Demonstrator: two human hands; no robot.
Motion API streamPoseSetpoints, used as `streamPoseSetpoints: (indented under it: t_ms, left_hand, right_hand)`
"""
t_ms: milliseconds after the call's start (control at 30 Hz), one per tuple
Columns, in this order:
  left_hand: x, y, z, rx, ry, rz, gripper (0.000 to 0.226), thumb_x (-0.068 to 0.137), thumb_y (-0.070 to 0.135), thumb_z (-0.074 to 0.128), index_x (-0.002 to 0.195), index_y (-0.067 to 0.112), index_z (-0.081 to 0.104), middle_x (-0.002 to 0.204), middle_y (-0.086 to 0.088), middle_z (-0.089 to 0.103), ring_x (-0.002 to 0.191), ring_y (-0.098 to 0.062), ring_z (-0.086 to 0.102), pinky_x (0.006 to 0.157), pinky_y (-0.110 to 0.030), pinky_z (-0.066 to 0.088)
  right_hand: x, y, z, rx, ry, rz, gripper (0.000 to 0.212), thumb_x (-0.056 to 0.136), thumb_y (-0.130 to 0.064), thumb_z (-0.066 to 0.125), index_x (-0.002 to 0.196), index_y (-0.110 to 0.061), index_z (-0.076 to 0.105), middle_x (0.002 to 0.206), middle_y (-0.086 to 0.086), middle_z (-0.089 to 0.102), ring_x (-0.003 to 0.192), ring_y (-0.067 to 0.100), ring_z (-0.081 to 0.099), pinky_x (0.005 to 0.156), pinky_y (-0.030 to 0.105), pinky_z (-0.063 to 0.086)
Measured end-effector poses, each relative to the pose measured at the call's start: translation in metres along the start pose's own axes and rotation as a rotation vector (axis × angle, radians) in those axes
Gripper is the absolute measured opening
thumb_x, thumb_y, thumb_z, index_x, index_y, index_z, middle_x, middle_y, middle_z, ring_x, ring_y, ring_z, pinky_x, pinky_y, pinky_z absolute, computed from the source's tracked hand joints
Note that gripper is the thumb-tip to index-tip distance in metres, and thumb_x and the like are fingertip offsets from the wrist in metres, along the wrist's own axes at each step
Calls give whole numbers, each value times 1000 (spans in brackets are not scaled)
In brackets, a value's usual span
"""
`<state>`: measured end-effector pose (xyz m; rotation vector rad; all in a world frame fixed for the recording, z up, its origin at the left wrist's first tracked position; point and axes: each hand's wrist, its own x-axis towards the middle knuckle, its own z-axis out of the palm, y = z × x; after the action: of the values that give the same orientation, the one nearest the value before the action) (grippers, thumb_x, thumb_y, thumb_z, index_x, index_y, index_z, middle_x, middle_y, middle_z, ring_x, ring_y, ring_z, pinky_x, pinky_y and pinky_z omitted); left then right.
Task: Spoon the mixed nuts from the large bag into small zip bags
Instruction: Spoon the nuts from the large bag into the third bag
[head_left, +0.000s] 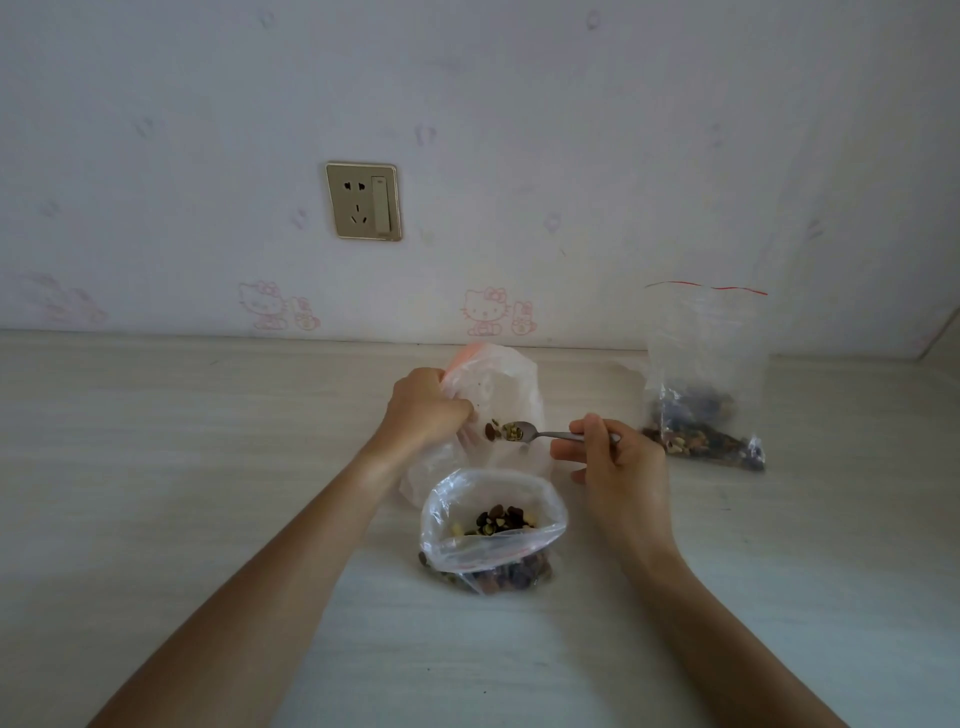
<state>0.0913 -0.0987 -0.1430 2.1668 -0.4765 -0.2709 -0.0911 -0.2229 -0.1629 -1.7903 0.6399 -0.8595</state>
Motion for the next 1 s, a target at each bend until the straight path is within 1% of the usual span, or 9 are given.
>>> streamPoseSetpoints:
  t_ms: [100,200,333,433,533,700,800,867,1000]
  left_hand:
    - [3,2,2,-106,-29,-55,13,81,15,83,86,15,71,85,1,74,75,-12,70,54,-20,45]
    - [4,3,3,-191,-75,-113,22,81,16,86,98,15,72,92,-3,76,81,-17,74,59,-25,51]
    - [0,0,3,-270,-126,-129,35,70,11,91,101,11,74,93,-6,79,85,-22,76,64,-29,58]
    - [-1,-5,4,-329,-150,-127,38,67,6,93,101,7,75,93,-9,80,90,-26,78,84,-41,64]
    - [-1,-6,5,-317,-174,-126,40,66,6,95,101,9,76,91,-6,81,89,-25,78,90,-45,63]
    - [1,-5,3,-264,-204,-125,38,65,8,95,98,14,77,86,-1,81,86,-22,79,83,-39,64]
    - [0,-4,0,-258,-200,-134,35,65,10,94,96,15,78,80,1,80,75,-16,79,65,-30,61]
    - [-1,-4,0,-261,-189,-139,32,68,9,92,97,14,78,80,1,80,72,-14,78,58,-25,58]
    - [-1,-6,0,-239,-159,-119,28,72,9,88,97,16,77,84,3,81,76,-13,78,60,-24,56]
  right_hand:
    - [-1,0,2,-5,-13,2,27,109,-32,47,91,-31,67,79,-16,76,73,-4,71,69,16,55]
    - [-1,0,5,19,-37,30,25,109,-34,47,93,-32,67,81,-16,76,76,-7,70,66,8,52]
    - [-1,0,7,74,-56,61,25,108,-34,50,91,-33,68,80,-15,78,79,-6,72,68,7,52]
    - [-1,1,7,100,-70,84,25,107,-35,51,90,-34,69,83,-15,79,81,-4,73,70,8,53]
    - [0,1,8,110,-72,110,25,107,-34,52,90,-33,69,83,-14,79,82,-3,73,72,10,53]
    - [4,1,9,95,-33,142,29,107,-32,52,93,-23,75,75,-22,76,75,-9,69,69,5,49]
    - [5,1,8,91,-29,166,34,108,-33,51,83,-30,74,79,-17,78,77,-6,70,83,21,55]
    - [5,1,6,117,-21,183,39,108,-34,51,76,-32,74,83,-15,79,76,-8,69,86,26,55]
    - [4,-1,3,183,-7,220,35,108,-36,49,86,-28,75,82,-16,79,62,-14,61,75,22,49]
